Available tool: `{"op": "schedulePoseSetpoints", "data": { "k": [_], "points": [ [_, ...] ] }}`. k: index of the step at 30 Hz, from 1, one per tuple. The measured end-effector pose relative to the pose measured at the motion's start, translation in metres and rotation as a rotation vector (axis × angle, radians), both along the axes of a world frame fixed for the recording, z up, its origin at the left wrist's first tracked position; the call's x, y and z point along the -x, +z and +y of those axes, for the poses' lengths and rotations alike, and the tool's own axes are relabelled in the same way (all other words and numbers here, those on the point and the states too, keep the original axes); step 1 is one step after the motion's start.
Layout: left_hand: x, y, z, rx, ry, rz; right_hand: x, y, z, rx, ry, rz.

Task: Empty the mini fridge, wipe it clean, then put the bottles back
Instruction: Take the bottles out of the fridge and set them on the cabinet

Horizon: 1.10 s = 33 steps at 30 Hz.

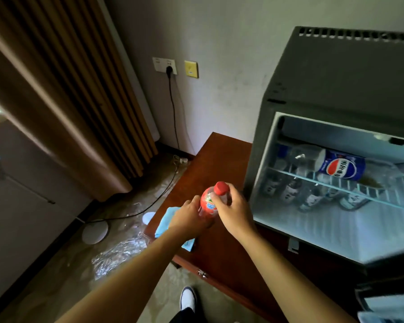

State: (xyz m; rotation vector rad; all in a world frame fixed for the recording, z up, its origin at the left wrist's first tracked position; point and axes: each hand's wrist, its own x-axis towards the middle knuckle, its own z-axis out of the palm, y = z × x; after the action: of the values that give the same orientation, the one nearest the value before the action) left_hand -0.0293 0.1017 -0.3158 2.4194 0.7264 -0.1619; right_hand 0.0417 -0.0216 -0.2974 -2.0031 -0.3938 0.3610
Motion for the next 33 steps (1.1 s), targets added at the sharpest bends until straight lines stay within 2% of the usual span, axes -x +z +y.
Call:
{"op": "schedulePoseSetpoints", "data": {
  "k": [6,11,20,25,33],
  "points": [
    [-0.009,-0.011,0.049,0.019,-0.029,-0.035,-0.013,-0.011,0.040,0.020,0.110,0.186],
    [-0.037,-0.025,0.090,0.069,-0.114,-0.038,-0.033,-0.020,0.076,0.011,0.038,0.233],
    [-0.100,-0.051,0.153,0.147,-0.130,0.031,-0.081,-0.027,0.147,0.144,-0.135,0.136],
    [-0.129,-0.056,0.172,0.207,-0.199,0.078,-0.104,-0.035,0.162,0.210,-0.177,0.143],
    [-0.170,-0.062,0.187,0.333,-0.195,0.211,-0.141,-0.048,0.184,0.257,-0.181,0.174]
  ]
}}
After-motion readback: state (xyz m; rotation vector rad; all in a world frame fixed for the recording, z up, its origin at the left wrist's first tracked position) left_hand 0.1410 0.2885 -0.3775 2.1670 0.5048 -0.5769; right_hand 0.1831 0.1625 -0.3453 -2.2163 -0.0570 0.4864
